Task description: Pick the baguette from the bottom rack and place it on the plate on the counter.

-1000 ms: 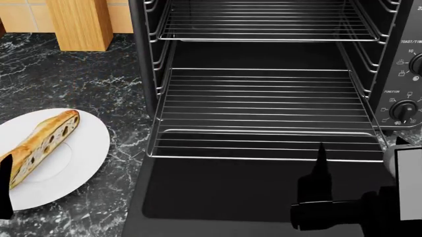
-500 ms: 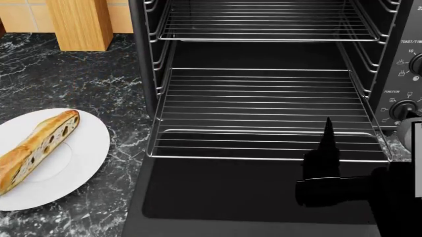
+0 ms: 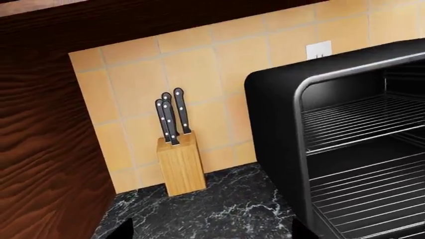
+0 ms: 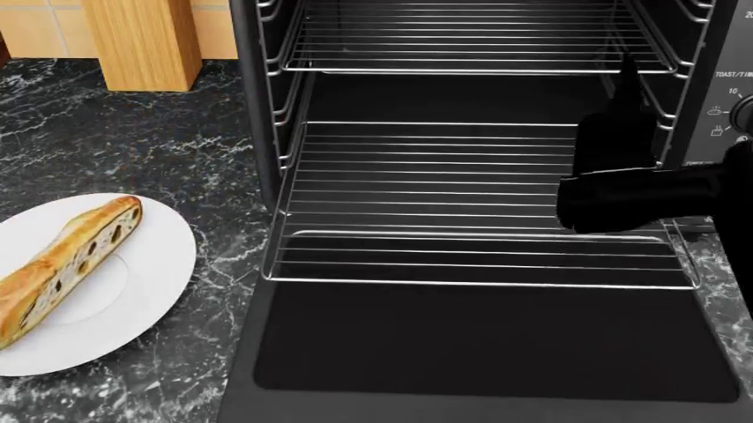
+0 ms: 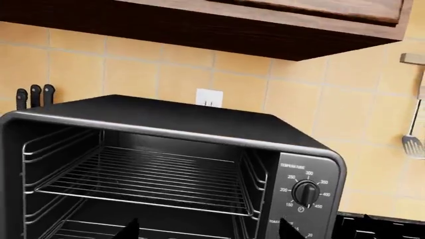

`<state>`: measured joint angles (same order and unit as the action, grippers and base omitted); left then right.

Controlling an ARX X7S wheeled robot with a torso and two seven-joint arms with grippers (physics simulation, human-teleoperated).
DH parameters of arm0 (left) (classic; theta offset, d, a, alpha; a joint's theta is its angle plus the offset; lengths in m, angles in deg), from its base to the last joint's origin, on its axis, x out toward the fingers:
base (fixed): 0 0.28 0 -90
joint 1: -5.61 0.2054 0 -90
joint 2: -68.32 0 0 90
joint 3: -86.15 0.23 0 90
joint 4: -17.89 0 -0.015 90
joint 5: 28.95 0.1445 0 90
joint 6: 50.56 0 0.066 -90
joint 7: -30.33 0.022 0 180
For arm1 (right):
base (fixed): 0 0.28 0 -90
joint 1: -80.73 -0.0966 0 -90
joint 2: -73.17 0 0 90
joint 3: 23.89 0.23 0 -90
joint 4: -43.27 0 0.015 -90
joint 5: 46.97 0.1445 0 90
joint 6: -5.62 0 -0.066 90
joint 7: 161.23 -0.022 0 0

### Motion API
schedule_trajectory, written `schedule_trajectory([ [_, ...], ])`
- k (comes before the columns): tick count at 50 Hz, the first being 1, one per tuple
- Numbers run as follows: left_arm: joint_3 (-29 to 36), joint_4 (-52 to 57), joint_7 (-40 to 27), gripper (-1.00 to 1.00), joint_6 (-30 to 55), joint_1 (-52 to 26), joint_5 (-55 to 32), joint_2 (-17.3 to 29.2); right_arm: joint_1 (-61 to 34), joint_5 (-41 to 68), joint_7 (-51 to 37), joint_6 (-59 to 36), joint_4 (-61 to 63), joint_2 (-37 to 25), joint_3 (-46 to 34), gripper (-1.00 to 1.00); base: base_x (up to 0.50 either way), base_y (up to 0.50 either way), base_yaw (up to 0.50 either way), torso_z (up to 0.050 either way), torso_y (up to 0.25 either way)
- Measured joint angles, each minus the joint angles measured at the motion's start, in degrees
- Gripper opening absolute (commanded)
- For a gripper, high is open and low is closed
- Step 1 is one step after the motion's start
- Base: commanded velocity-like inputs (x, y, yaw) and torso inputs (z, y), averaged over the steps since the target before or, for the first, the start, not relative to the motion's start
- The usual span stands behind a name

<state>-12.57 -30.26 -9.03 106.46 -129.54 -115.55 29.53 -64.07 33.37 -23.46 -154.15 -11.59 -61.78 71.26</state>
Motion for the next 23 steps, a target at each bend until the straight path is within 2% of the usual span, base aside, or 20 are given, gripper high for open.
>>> schedule_trajectory([
  [23, 8.5, -5.6, -5.7, 1.0, 3.4, -19.2, -6.5, -0.1, -16.5, -2.4, 2.0, -1.4, -6.9, 2.1, -6.9, 1.0, 0.0, 0.0, 0.0, 0.0, 0.0],
])
